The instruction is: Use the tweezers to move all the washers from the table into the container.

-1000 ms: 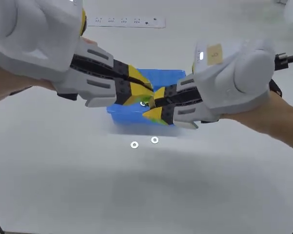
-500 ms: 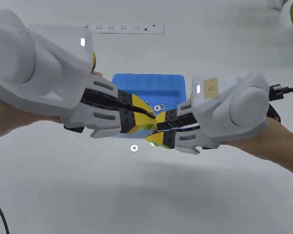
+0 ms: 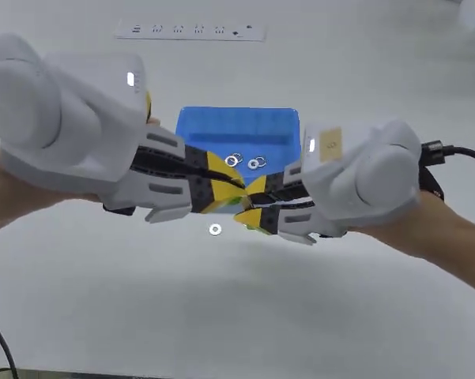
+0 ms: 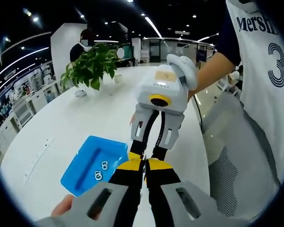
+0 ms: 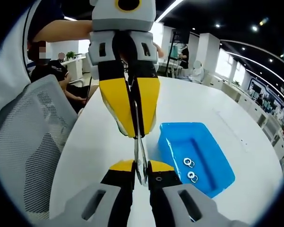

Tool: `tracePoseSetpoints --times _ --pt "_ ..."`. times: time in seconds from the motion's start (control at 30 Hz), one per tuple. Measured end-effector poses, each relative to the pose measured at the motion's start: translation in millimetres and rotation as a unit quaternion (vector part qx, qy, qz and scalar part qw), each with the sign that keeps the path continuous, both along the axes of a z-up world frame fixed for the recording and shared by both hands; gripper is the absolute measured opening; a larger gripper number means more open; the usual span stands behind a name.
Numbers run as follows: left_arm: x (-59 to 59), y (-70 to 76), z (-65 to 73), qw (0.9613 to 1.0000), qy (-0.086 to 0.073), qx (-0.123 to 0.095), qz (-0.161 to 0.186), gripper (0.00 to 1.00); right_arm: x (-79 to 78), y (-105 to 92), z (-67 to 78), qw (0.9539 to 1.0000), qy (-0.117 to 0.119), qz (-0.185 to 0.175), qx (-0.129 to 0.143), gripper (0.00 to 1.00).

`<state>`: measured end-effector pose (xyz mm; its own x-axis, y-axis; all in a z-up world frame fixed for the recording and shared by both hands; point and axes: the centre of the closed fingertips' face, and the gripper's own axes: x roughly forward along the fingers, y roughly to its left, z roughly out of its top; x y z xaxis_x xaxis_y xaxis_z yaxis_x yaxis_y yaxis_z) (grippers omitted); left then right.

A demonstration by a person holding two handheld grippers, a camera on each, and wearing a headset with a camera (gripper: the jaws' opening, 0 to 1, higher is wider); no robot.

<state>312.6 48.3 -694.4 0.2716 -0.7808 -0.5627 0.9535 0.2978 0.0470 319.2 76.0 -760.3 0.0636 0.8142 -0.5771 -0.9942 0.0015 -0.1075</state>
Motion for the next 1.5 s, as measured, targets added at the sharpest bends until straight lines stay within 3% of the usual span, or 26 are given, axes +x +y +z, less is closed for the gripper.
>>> tracePoseSetpoints --times 0.33,0.6,1.1,1.17,1.4,1.5 --pt "4.5 0.8 -17.1 0.9998 0.015 0.011 -0.004 0.06 2.2 3.8 -16.5 0.9999 0.016 0.002 -0.003 0.12" --pt "7.1 -1.3 -22.4 0.9996 0.021 0.016 -0.011 0.06 4.4 2.4 -22.2 0.9996 0.027 -0.006 -0.001 0.12" --pt "6.7 -4.2 -24.5 0.9994 0.028 0.017 -0.012 0.06 3.4 0.9 -23.8 0.9993 0.037 -0.009 0.0 0.13" --pt "6.5 -5.2 -24.5 0.9994 0.027 0.019 -0.014 0.06 0.5 -0.1 -22.0 0.9987 0.05 -0.007 0.004 0.16" --pt "12.7 -6.7 -24.4 0.9993 0.031 0.019 -0.012 0.06 4.1 -1.4 -19.6 0.9995 0.032 -0.001 0.0 0.14" --pt "17.1 -7.1 -24.6 0.9993 0.033 0.016 -0.008 0.06 8.6 -1.3 -20.0 0.9992 0.038 -0.01 -0.003 0.12"
